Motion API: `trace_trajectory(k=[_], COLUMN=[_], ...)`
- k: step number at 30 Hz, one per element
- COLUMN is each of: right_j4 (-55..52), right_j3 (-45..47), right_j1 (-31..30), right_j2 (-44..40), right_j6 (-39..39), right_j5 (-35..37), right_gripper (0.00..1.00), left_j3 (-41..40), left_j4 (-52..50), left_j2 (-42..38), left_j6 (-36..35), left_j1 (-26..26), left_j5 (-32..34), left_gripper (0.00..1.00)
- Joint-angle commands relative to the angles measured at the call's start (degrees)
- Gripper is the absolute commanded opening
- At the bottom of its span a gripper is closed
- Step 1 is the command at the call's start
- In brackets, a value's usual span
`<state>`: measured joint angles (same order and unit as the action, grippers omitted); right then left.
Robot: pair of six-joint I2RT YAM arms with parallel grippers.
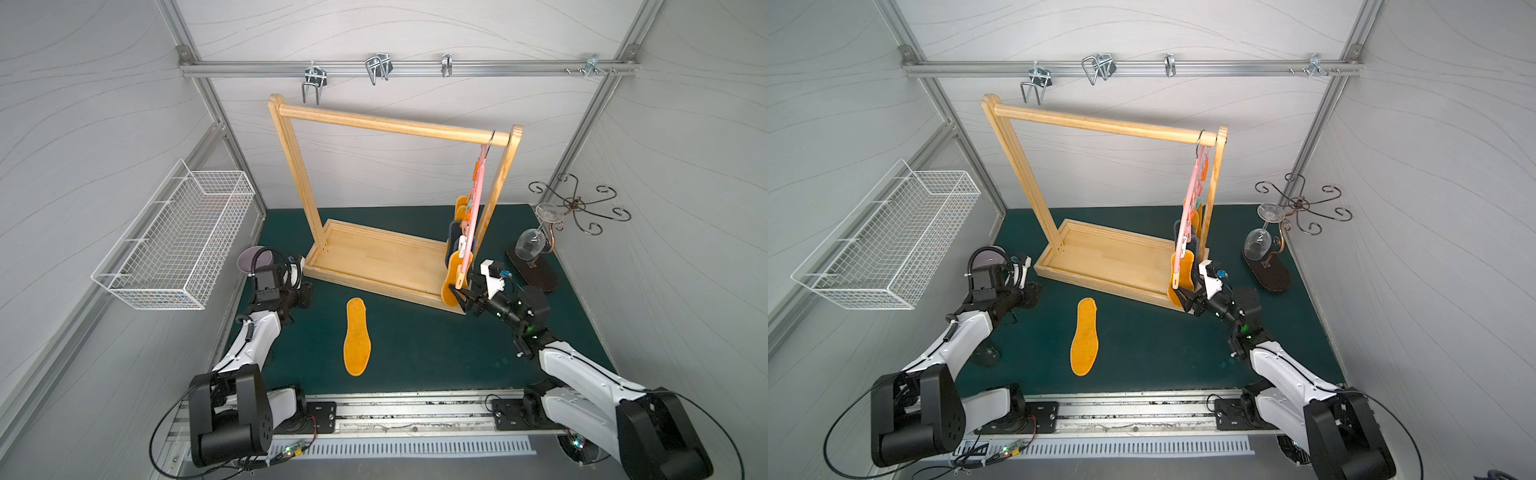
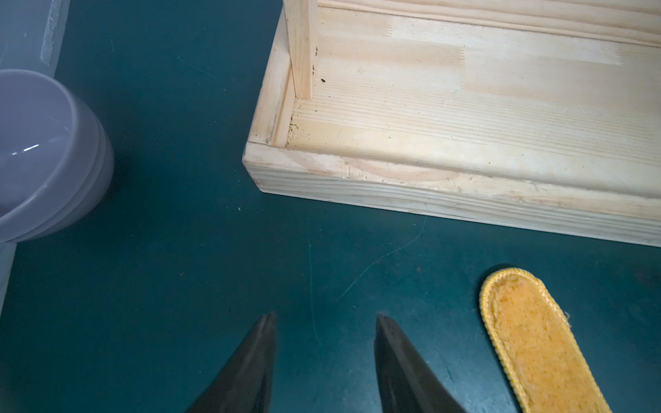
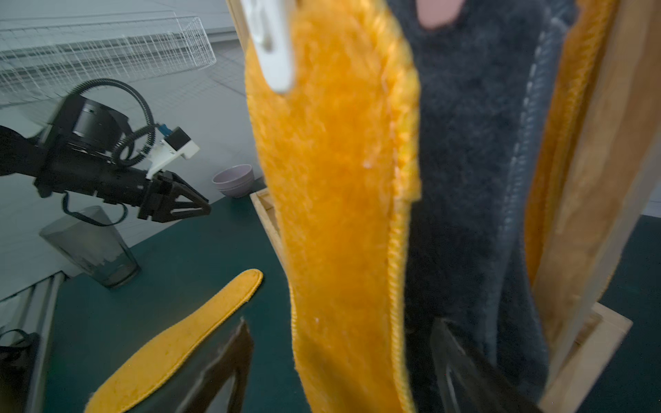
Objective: Take the shoe insoles off the hanger
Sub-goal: Remove the insole from the hanger.
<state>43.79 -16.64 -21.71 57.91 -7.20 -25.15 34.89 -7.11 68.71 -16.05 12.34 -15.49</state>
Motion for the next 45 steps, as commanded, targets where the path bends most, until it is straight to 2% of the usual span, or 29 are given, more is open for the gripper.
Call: trace_trajectory(k=[1,5,10,16,18,25,29,34,36,39,43,45], right_j4=[5.5,2.8,2.5,3.8,5.2,9.6,10.6,14.1,16.8,19.5,20.9,21.6], right_j3=[-0.6,-1.3,-2.5,-3.1,-3.2,-3.0,-3.5,-3.6,-3.3,-3.3,-3.6,-4.1], right_j1=[-0.4,-1.7,-3.3,-5.6,-5.9,-7.1,-8.3,-9.8,-10.0,-10.2,-10.6,-11.3], right_j2=[0.4,0.9,3.3,6.7,7.7,9.3,8.6,8.4,8.6,8.9,8.7,8.7], right_j6=[-1.0,1.2,1.6,0.9,-0.3,-4.2,-7.0,-11.5,-14.1,-17.0,-20.0,-21.0], right_j5=[-3.9,-3.8,-4.8,-3.8,-3.8,-3.5,-3.7,-3.7,-3.5,-4.1,-4.2,-4.7], right_gripper=[0.72,0.59,0.31,0.12,0.08,0.06,0.06,0.06,0.06,0.06,0.05,0.04], left_j3=[0.7,1.1,0.8,0.4,0.5,3.5,9.8,19.5,22.9,26.2,28.9,29.0], left_j4=[0.8,0.4,0.5,0.6,0.3,-5.0,-12.8,-25.5,-29.1,-31.2,-34.1,-32.8], left_j2=[-1.1,-0.7,-0.9,-1.6,-1.7,-3.0,-2.2,-0.8,-0.1,1.5,3.0,4.0], left_j6=[-0.8,-0.9,-1.1,-1.5,-2.3,-5.2,-7.0,-10.2,-9.4,-7.4,-7.6,-4.9], left_j1=[0.3,0.3,0.3,0.3,0.3,0.2,-1.5,-10.1,-13.0,-16.0,-22.5,-24.5], left_j5=[-1.2,-1.3,-1.7,-2.5,-4.6,-17.1,-24.3,-26.2,-29.7,-34.7,-37.3,-41.2], left_gripper=[0.5,0.5,0.5,0.49,0.49,0.49,0.49,0.5,0.5,0.51,0.51,0.52])
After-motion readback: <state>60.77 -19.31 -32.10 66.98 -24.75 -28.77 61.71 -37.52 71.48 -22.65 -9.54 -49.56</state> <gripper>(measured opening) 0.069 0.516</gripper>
